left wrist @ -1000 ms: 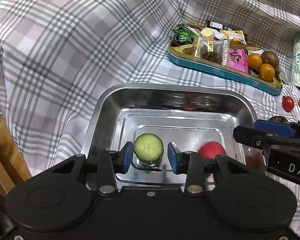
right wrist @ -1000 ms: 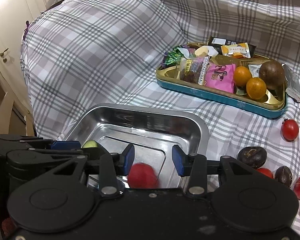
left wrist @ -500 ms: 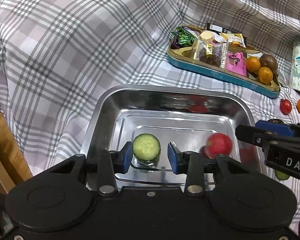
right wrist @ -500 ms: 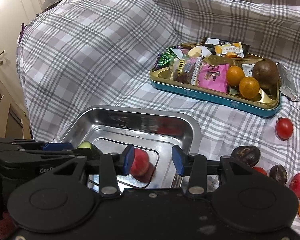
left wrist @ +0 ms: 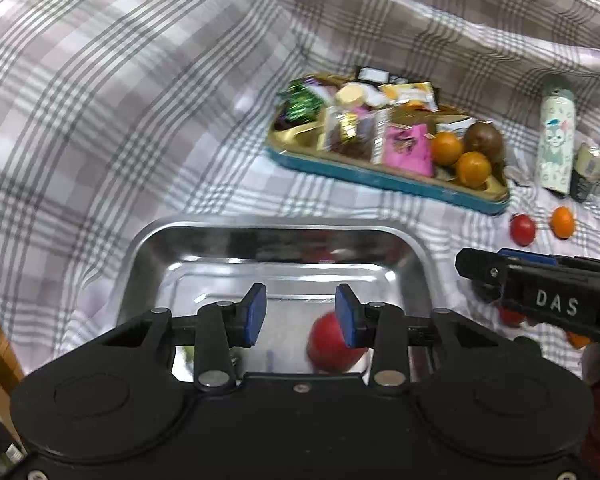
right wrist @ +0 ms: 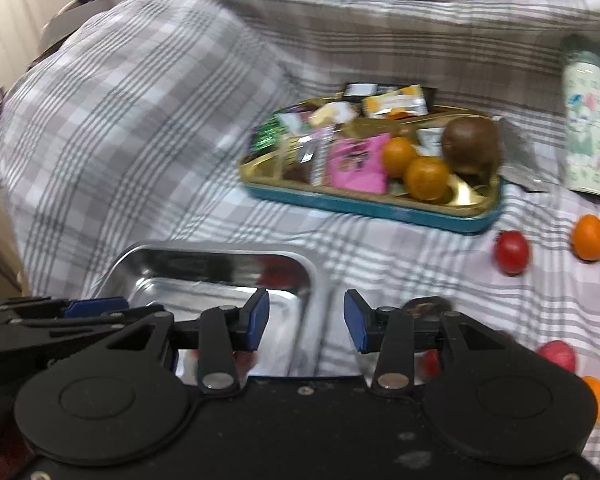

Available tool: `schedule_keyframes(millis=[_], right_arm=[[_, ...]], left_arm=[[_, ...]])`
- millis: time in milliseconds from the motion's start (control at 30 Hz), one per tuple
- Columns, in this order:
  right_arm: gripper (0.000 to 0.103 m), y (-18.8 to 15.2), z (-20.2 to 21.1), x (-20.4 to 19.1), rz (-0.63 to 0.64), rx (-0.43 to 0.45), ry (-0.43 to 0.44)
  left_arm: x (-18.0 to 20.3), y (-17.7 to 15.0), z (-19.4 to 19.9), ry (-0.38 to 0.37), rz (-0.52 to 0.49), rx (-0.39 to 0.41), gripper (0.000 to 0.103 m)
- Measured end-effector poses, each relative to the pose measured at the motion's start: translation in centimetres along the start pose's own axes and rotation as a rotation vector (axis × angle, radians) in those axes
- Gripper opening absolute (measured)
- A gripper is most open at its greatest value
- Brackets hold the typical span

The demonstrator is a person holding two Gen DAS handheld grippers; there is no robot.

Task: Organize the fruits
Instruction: 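Reach the left tool to a red tomato while the right tool reaches a mandarin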

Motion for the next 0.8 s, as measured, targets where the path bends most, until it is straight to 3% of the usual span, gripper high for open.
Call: schedule_keyframes(millis=[467,800], right_arm=[[0.045,2.4,2.4,13.3,-0.26,0.016,-0.279],[0.045,1.9,3.6,19.2,-0.387,-0.003,-0.366]], left_arm=[[9.4,1.9,-0.6,-0.159,-0.098,0.03,0.047],[14.6,1.9,-3.2,-0.244,-0.142,-0.026,0.047]])
Point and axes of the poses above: each gripper's, at about its wrist camera, not at the fingertips, and z roughly against the way its jaws point, x to its right, y to its top, the point moved 9 cm from there along -z, roughly the way its jaws point, and after that the axes turned 4 degrees about x, right-handed, at the moved point
